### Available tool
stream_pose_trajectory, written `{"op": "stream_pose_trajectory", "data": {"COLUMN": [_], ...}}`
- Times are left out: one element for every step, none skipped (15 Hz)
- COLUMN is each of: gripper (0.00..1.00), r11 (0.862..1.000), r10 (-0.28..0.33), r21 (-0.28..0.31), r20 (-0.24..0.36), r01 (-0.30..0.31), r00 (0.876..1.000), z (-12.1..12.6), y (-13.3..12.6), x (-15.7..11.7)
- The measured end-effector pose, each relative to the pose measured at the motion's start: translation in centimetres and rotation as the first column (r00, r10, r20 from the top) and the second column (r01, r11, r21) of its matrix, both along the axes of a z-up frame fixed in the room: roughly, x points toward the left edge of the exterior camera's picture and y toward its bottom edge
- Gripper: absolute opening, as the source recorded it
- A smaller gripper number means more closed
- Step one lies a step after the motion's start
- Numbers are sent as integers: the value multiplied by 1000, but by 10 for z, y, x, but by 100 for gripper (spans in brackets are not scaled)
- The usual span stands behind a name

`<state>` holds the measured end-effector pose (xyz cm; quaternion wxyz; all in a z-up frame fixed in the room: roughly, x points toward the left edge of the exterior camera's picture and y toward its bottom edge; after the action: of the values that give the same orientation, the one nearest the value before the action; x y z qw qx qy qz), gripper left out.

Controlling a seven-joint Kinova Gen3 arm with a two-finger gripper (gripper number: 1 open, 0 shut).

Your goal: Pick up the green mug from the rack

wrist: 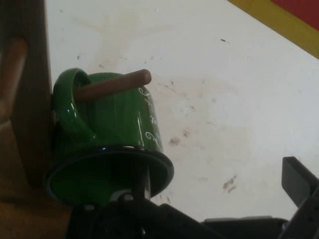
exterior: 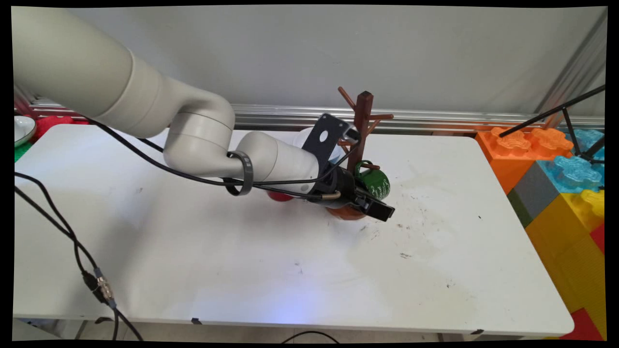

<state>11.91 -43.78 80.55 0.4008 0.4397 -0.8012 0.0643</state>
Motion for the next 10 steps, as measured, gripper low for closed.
{"op": "stream_pose_trajectory", "data": {"gripper": [100, 100, 100, 100, 100, 100, 100, 100, 100, 100], "r11": [1000, 1000, 1000, 1000, 1000, 1000, 1000, 1000, 1000, 1000], "r10": [1, 1, 3, 4, 5, 7, 9, 10, 10, 10], "r21": [-1, -2, -4, -5, -6, -7, -8, -9, -9, -11], "r20": [-1, -1, -2, -2, -2, -2, -2, -3, -4, -5], "r01": [-1, -1, -3, -4, -5, -7, -9, -10, -10, -10], "r00": [1000, 1000, 1000, 1000, 1000, 1000, 1000, 1000, 1000, 1000], "z": [-2, -4, -6, -7, -10, -13, -15, -18, -20, -22], "y": [-1, -1, -2, -3, -4, -6, -7, -8, -9, -10], "x": [-1, -2, -2, -3, -4, -5, -5, -6, -7, -8]}}
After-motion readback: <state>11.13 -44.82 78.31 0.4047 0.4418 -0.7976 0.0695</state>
